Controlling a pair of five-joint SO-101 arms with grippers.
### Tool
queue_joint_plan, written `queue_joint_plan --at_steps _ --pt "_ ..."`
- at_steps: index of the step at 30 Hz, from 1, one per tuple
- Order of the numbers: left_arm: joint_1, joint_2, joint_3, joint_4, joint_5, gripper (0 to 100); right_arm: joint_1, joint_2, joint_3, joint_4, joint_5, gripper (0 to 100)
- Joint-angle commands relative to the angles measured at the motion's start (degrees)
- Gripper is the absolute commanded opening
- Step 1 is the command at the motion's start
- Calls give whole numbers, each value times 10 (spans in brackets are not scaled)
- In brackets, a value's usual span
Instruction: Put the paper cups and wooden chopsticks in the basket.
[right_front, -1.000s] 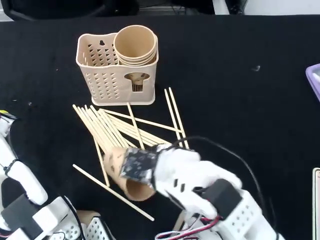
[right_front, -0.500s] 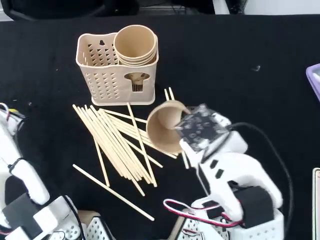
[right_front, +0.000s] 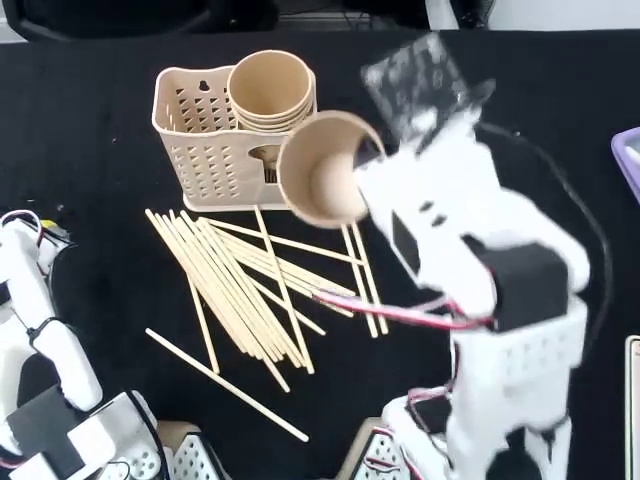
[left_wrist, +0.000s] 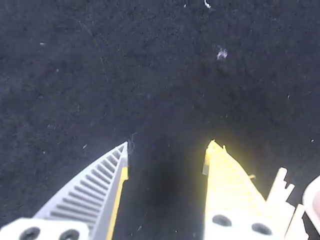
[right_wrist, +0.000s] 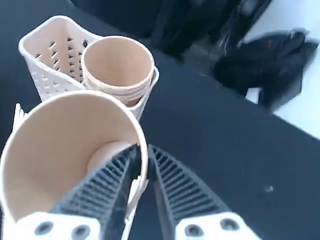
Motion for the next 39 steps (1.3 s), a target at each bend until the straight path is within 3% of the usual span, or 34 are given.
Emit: queue_joint_plan --at_steps 1,12,26,39 --pt "17 -15 7 -30 5 241 -22 58 -120 3 -25 11" --pt "35 -21 27 -46 5 241 -52 221 -353 -27 -64 11" --pt "34 -21 27 -46 4 241 -51 379 -361 -153 -64 11" --pt "35 -21 27 -46 3 241 -50 461 -361 -146 -64 15"
